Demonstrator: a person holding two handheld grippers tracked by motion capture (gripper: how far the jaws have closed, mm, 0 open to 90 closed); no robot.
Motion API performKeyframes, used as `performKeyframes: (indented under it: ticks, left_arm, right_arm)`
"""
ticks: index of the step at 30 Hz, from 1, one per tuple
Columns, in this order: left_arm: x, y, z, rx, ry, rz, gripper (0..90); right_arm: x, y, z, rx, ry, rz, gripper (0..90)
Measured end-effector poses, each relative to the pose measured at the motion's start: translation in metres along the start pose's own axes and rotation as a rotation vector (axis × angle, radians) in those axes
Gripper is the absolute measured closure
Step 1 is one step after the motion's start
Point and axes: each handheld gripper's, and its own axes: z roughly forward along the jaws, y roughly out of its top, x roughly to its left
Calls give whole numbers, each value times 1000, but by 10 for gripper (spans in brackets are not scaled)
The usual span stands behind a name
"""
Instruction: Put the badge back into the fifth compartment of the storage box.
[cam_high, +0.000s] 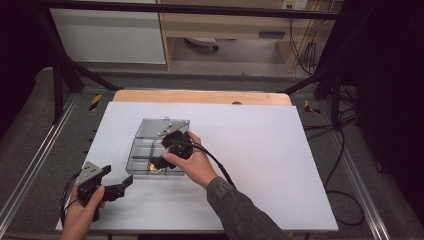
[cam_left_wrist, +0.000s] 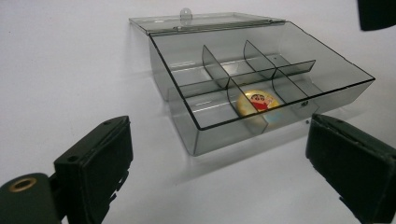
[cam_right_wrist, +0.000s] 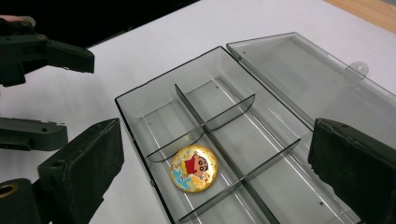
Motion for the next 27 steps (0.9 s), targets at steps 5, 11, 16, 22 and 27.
performKeyframes:
  ticks: [5,11,16,22,27]
  left_arm:
    - [0,0,0,1,0,0,72]
    - [0,0,0,0,1,0,67]
    - [0,0,0,-3,1,2,67]
    - [0,0,0,-5,1,6,67]
    - [0,0,-1,-8,3,8,66]
  right_arm:
    - [-4,-3,-8,-20,-9,5,51]
    - [-9,-10,-24,-57,-31,-1,62]
    - [-19,-19,-41,-90,-69,12,61]
    - [-26,-28,-53,-101,-131,0,56]
    - [-36,-38,-69,-140,-162,13,62]
